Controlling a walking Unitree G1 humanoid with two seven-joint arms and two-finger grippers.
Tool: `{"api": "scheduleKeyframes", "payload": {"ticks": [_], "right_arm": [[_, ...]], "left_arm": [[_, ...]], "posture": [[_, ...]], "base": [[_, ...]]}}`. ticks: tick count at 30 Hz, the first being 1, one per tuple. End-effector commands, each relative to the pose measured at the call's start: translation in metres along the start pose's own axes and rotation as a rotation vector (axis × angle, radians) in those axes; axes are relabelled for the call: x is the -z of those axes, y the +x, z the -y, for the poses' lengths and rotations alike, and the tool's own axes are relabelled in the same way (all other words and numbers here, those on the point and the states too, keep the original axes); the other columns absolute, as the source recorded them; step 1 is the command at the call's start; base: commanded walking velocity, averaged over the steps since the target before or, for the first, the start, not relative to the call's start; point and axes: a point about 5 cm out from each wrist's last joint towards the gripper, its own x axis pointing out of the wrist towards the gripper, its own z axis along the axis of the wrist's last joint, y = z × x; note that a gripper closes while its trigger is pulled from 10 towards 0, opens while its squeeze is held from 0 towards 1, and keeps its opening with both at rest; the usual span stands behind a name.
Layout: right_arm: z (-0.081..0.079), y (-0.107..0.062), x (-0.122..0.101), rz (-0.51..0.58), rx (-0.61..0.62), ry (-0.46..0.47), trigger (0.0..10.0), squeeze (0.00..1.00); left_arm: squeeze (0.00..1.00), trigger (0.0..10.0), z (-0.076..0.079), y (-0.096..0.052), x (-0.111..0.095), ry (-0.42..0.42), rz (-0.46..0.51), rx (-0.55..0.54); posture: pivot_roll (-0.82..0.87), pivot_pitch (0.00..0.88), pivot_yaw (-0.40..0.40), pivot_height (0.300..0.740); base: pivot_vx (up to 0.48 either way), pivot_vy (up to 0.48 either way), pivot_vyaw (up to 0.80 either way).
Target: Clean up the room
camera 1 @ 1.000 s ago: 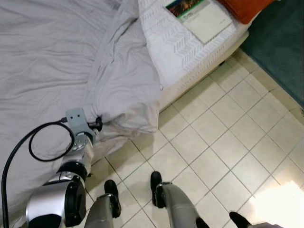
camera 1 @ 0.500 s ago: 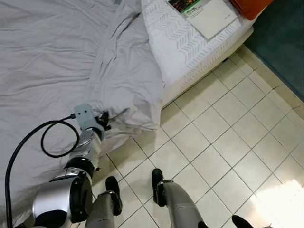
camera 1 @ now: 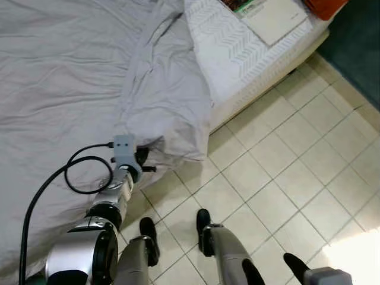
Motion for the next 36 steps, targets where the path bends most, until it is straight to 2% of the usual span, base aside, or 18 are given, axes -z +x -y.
{"api": "scheduleKeyframes", "payload": {"ticks": [1,5,8,9,12,13,14,16,17,19,20,21,24,25,28,30,32,36], "right_arm": [[0.001,0.004,0.008,-0.037,0.017,0.003,10.0,0.0],[0.005,0.014,0.009,-0.016,0.028,-0.002,10.0,0.0],[0.008,0.023,0.011,-0.006,0.035,-0.008,10.0,0.0],[0.008,0.026,0.011,0.01,0.038,-0.007,10.0,0.0],[0.008,0.028,0.005,0.063,0.054,-0.04,10.0,0.0],[0.008,0.028,0.005,0.063,0.054,-0.04,10.0,0.0],[0.012,0.025,0.001,0.097,0.084,-0.088,10.0,0.0],[0.014,0.026,0.002,0.106,0.1,-0.099,10.0,0.0],[0.018,0.026,0.0,0.119,0.121,-0.114,10.0,0.0],[0.029,0.032,-0.002,0.138,0.158,-0.123,10.0,0.0],[0.041,0.037,-0.003,0.153,0.199,-0.119,10.0,0.0],[0.041,0.037,-0.003,0.153,0.199,-0.119,10.0,0.0],[0.053,0.05,-0.001,0.165,0.223,-0.114,10.0,0.0],[0.06,0.06,0.001,0.171,0.233,-0.111,10.0,0.0],[0.064,0.078,0.004,0.177,0.2,-0.129,10.0,0.0],[0.065,0.084,0.004,0.178,0.192,-0.132,10.0,0.0],[0.067,0.091,0.004,0.176,0.159,-0.145,10.0,0.0],[0.072,0.098,0.004,0.179,0.138,-0.159,10.0,0.0]], "left_arm": [[0.0,10.0,0.005,-0.004,0.021,0.07,-0.098,0.013],[0.0,10.0,0.013,0.001,0.007,0.118,-0.042,0.042],[0.0,10.0,0.012,0.003,-0.001,0.093,-0.013,0.021],[1.0,10.0,0.008,0.003,-0.006,0.113,0.014,-0.014],[1.0,10.0,0.006,0.0,-0.023,0.155,0.162,0.024],[1.0,10.0,0.006,0.0,-0.023,0.155,0.162,0.024],[1.0,10.0,0.01,-0.008,-0.023,0.186,0.229,0.088],[1.0,10.0,0.011,-0.012,-0.02,0.188,0.239,0.104],[1.0,10.0,0.011,-0.022,-0.02,0.173,0.262,0.121],[1.0,10.0,0.008,-0.042,-0.014,0.175,0.263,0.126],[1.0,10.0,0.008,-0.065,-0.007,0.175,0.254,0.119],[1.0,10.0,0.008,-0.065,-0.007,0.175,0.254,0.119],[1.0,10.0,0.013,-0.083,0.004,0.168,0.25,0.111],[1.0,10.0,0.017,-0.097,0.012,0.151,0.251,0.095],[1.0,10.0,0.03,-0.116,0.025,0.115,0.238,0.075],[1.0,10.0,0.033,-0.117,0.027,0.114,0.234,0.074],[1.0,10.0,0.037,-0.133,0.034,0.085,0.187,0.05],[1.0,10.0,0.035,-0.139,0.041,0.071,0.138,0.02]], "posture": [[-0.34,0.521,0.018,0.74],[-0.32,0.516,0.035,0.74],[-0.31,0.506,0.049,0.74],[-0.3,0.484,0.056,0.74],[-0.27,0.434,0.063,0.74],[-0.27,0.434,0.063,0.74],[-0.22,0.363,0.07,0.74],[-0.2,0.346,0.071,0.74],[-0.19,0.317,0.071,0.74],[-0.16,0.281,0.079,0.74],[-0.14,0.232,0.076,0.74],[-0.14,0.232,0.076,0.74],[-0.1,0.151,0.061,0.74],[-0.07,0.111,0.054,0.74],[-0.05,0.049,0.026,0.74],[-0.04,0.029,0.011,0.74],[-0.02,0.0,-0.022,0.74],[-0.01,0.0,-0.045,0.74]], "base": [[0.0,0.0,0.0],[0.0,0.0,0.0],[0.0,0.0,0.0],[0.0,0.0,0.0],[0.0,0.0,0.0],[0.0,0.0,0.0],[0.0,0.0,0.0],[0.0,0.0,0.0],[0.0,0.0,0.0],[0.0,0.0,0.0],[0.0,0.0,0.0],[0.0,0.0,0.0],[0.0,0.0,0.0],[0.0,0.0,0.0],[0.0,0.0,0.0],[0.0,0.0,0.0],[0.0,0.0,0.0],[0.0,0.0,0.0]]}}
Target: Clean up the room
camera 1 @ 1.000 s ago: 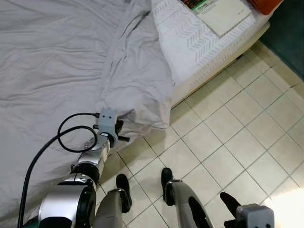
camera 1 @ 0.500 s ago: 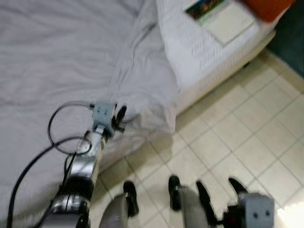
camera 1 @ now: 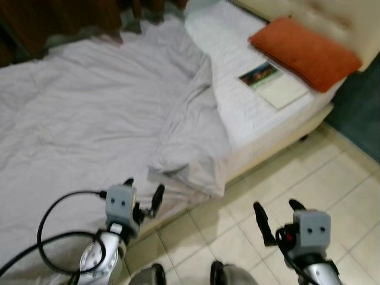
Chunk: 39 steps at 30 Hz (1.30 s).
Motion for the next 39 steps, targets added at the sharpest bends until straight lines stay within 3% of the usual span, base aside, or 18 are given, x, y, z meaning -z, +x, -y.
{"api": "scheduleKeyframes", "payload": {"ticks": [1,2,3,4,6,7,8,9,10,13,14,15,16,23,31,39], "right_arm": [[0.003,0.003,0.007,-0.011,-0.004,0.01,10.0,0.0],[0.003,0.014,0.012,-0.006,-0.008,-0.001,10.0,0.0],[0.003,0.014,0.012,-0.006,-0.008,-0.001,10.0,0.0],[0.003,0.023,0.012,0.011,-0.003,0.002,10.0,0.0],[0.003,0.026,0.011,0.02,0.001,0.007,10.0,0.0],[0.003,0.028,0.01,0.029,0.004,0.01,10.0,0.0],[0.004,0.029,0.009,0.034,0.006,0.012,10.0,0.0],[0.004,0.029,0.009,0.034,0.006,0.012,10.0,0.0],[0.005,0.03,0.009,0.041,0.005,0.012,10.0,0.0],[0.005,0.031,0.01,0.043,0.007,0.015,10.0,0.0],[0.006,0.032,0.011,0.046,0.008,0.012,10.0,0.0],[0.006,0.032,0.011,0.046,0.008,0.012,10.0,0.0],[0.006,0.032,0.012,0.047,0.008,0.013,10.0,0.0],[0.005,0.036,0.01,0.062,-0.005,0.013,10.0,0.0],[0.008,0.036,0.008,0.077,0.004,0.0,10.0,0.0],[0.007,0.035,0.008,0.077,0.004,-0.016,10.0,0.0]], "left_arm": [[1.0,10.0,-0.001,-0.001,0.002,-0.01,-0.021,-0.019],[1.0,10.0,0.003,0.007,0.007,-0.003,-0.049,-0.008],[1.0,10.0,0.003,0.007,0.007,-0.003,-0.049,-0.008],[0.56,10.0,0.007,0.012,0.006,0.005,-0.04,0.017],[0.56,10.0,0.008,0.013,0.003,0.001,-0.024,0.033],[0.0,10.0,0.009,0.013,0.002,-0.001,-0.014,0.038],[0.45,10.0,0.009,0.013,0.001,0.005,-0.012,0.034],[0.45,10.0,0.009,0.013,0.001,0.005,-0.012,0.034],[1.0,10.0,0.009,0.012,0.002,0.002,-0.03,0.03],[1.0,10.0,0.009,0.014,0.003,0.008,-0.041,0.032],[0.71,10.0,0.007,0.019,0.003,0.007,-0.042,0.02],[0.71,10.0,0.007,0.019,0.003,0.007,-0.042,0.02],[0.0,10.0,0.006,0.021,0.002,0.011,-0.035,0.021],[0.0,10.0,0.001,0.036,0.002,-0.005,-0.033,0.018],[0.0,10.0,0.0,0.041,0.007,0.039,-0.048,0.035],[0.0,10.0,-0.004,0.046,0.008,0.0,-0.054,0.033]], "posture": [[0.0,0.0,-0.045,0.74],[0.0,0.0,-0.038,0.74],[0.0,0.0,-0.038,0.74],[-0.01,0.0,-0.027,0.74],[-0.02,0.0,-0.025,0.74],[-0.02,0.0,-0.024,0.74],[-0.03,0.0,-0.023,0.74],[-0.03,0.0,-0.023,0.74],[-0.03,0.0,-0.022,0.74],[-0.03,0.0,-0.016,0.74],[-0.03,0.0,-0.013,0.74],[-0.03,0.0,-0.013,0.74],[-0.04,0.0,-0.009,0.74],[-0.06,0.0,0.006,0.74],[-0.09,0.0,0.022,0.74],[-0.09,0.0,0.028,0.74]], "base": [[0.0,0.0,0.0],[0.0,0.0,0.0],[0.0,0.0,0.0],[0.0,0.0,0.0],[0.0,0.0,0.0],[0.0,0.0,0.0],[0.0,0.0,0.0],[0.0,0.0,0.0],[0.0,0.0,0.0],[0.0,0.0,0.0],[0.0,0.0,0.0],[0.0,0.0,0.0],[0.0,0.0,0.0],[0.037,-0.359,0.54],[0.265,-0.398,0.71],[0.284,-0.384,0.69]]}}
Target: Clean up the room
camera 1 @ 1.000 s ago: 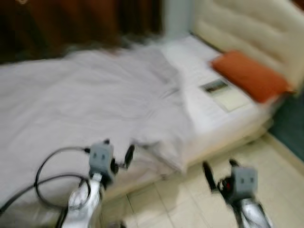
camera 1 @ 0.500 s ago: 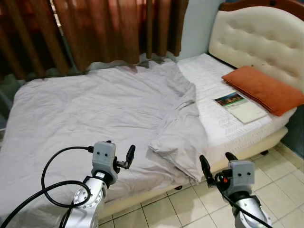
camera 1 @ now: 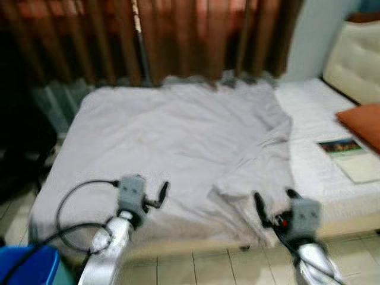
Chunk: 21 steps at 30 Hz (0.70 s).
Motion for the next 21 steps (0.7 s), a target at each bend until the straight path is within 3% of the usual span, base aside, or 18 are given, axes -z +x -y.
{"api": "scheduleKeyframes", "payload": {"ticks": [1,5,9,13,21], "right_arm": [[0.0063,-0.0022,-0.0002,-0.003,0.018,-0.021,10.0,0.0],[0.0066,-0.0046,0.0007,-0.001,0.029,-0.01,10.0,0.0],[0.0062,-0.0064,0.0021,-0.009,0.025,-0.012,10.0,0.0],[0.0048,-0.0064,0.0019,-0.005,0.023,-0.016,10.0,0.0],[0.0046,-0.0071,0.003,-0.015,0.026,-0.024,10.0,0.0]], "left_arm": [[0.0,10.0,0.0073,0.0068,-0.0054,-0.012,0.022,0.039],[0.0,10.0,0.0064,0.0031,-0.0005,0.015,0.01,0.076],[0.0,10.0,0.0064,0.001,0.0028,0.019,-0.008,0.093],[0.0,10.0,0.0082,0.0031,0.0015,0.002,0.012,0.115],[0.0,10.0,0.0069,0.0073,0.0003,-0.005,0.012,0.118]], "posture": [[-0.09,0.0,0.032,0.74],[-0.1,0.0,0.033,0.74],[-0.1,0.0,0.035,0.74],[-0.1,0.0,0.043,0.74],[-0.11,0.0,0.05,0.74]], "base": [[0.319,-0.356,0.68],[0.318,-0.357,0.65],[0.454,0.0,0.0],[0.098,-0.067,0.0],[0.393,-0.271,-0.8]]}}
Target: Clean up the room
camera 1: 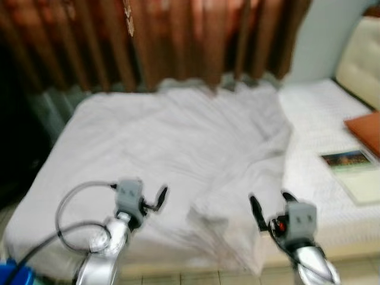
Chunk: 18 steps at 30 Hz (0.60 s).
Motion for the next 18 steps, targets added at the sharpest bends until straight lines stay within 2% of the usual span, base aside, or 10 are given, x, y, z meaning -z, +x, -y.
{"api": "scheduleKeyframes", "payload": {"ticks": [1,8,13,15,18], "right_arm": [[-0.006,0.001,-0.003,0.015,-0.016,0.0,10.0,0.0],[-0.007,0.002,-0.003,0.015,-0.033,-0.003,10.0,0.0],[-0.006,0.002,-0.003,0.009,-0.052,-0.01,10.0,0.0],[-0.006,0.001,-0.002,0.003,-0.066,-0.015,10.0,0.0],[-0.006,-0.001,-0.001,-0.011,-0.091,-0.012,10.0,0.0]], "left_arm": [[0.0,10.0,-0.014,-0.003,0.002,0.009,-0.015,-0.046],[0.0,10.0,-0.018,-0.002,0.005,0.003,-0.022,-0.081],[0.0,10.0,-0.022,-0.004,0.012,0.002,-0.055,-0.147],[0.0,10.0,-0.031,-0.007,0.018,-0.019,-0.071,-0.206],[0.0,10.0,-0.041,-0.009,0.023,0.004,-0.1,-0.254]], "posture": [[-0.11,0.0,0.05,0.74],[-0.11,0.0,0.044,0.74],[-0.11,0.0,0.034,0.74],[-0.11,0.0,0.028,0.74],[-0.11,0.0,0.021,0.74]], "base": [[0.394,-0.274,0.0],[0.399,-0.23,0.0],[0.0,0.0,0.0],[0.0,0.0,0.0],[0.0,0.0,0.0]]}}
